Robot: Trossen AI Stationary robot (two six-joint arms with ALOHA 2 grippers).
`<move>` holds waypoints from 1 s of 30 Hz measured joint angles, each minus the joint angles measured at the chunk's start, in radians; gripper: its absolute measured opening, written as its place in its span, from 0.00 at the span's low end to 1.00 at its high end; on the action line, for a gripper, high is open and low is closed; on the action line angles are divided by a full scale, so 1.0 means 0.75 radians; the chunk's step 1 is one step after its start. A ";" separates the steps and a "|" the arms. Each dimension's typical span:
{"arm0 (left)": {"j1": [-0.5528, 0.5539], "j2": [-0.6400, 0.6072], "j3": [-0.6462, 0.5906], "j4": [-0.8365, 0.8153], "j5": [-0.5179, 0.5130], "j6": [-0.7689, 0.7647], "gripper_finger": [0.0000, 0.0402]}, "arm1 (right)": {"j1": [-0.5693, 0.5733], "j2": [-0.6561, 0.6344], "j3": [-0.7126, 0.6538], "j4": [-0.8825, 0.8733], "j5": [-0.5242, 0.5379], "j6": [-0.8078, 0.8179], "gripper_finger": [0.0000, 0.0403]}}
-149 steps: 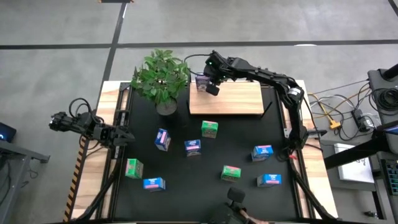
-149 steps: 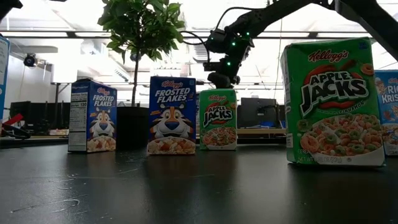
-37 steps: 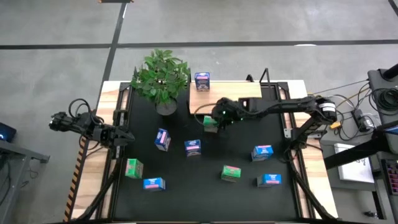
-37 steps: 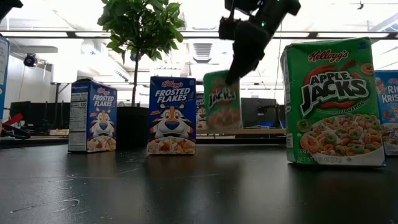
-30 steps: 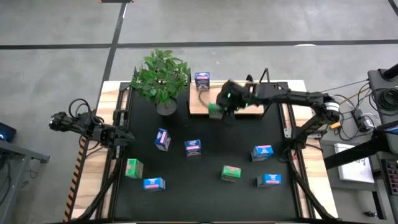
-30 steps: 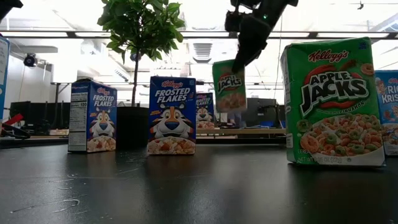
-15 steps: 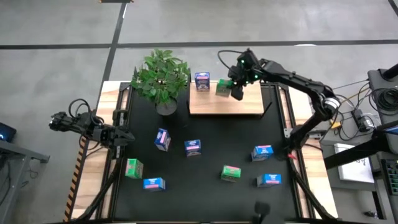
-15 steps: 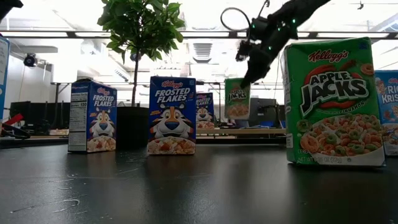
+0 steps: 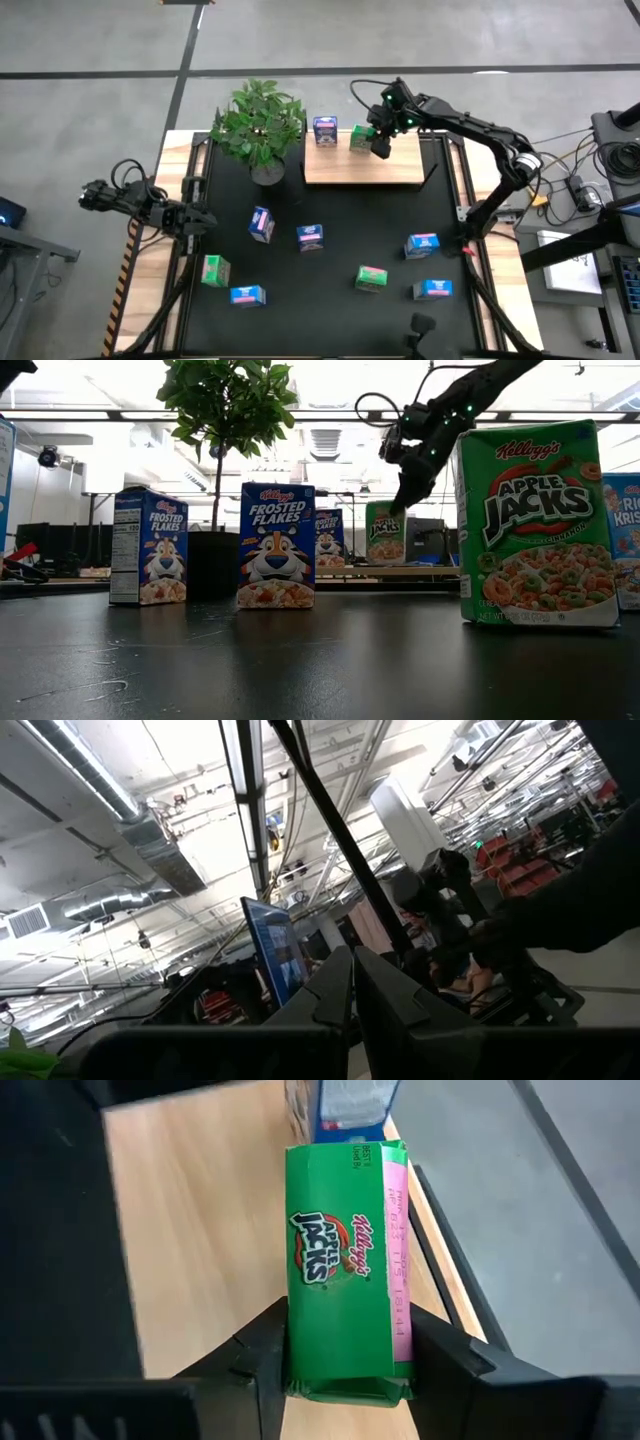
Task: Stack cereal on shelf
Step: Put the top green cereal box on the shelf
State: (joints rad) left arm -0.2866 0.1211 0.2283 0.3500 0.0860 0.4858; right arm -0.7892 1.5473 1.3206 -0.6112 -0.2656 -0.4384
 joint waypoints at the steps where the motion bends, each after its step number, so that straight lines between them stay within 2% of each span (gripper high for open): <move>1: 0.000 0.000 0.000 0.000 0.000 0.000 0.00 | 0.000 0.007 -0.001 0.000 0.022 0.001 0.39; 8: 0.000 0.000 0.000 0.001 0.000 0.000 0.00 | 0.000 0.026 -0.002 -0.004 0.042 0.003 0.47; 20: 0.000 0.000 0.000 0.003 0.000 -0.001 0.00 | 0.036 -0.061 0.131 -0.162 0.041 0.161 0.48; 27: 0.000 0.000 0.000 0.003 0.000 -0.001 0.00 | 0.164 -0.170 0.152 -0.141 0.044 0.285 0.48; 30: 0.000 0.000 0.000 0.003 0.000 -0.001 0.00 | 0.262 -0.187 0.138 -0.142 0.127 0.307 0.46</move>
State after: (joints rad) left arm -0.2866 0.1211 0.2283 0.3523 0.0857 0.4854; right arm -0.5926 1.4071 1.4240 -0.7176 -0.1706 -0.2081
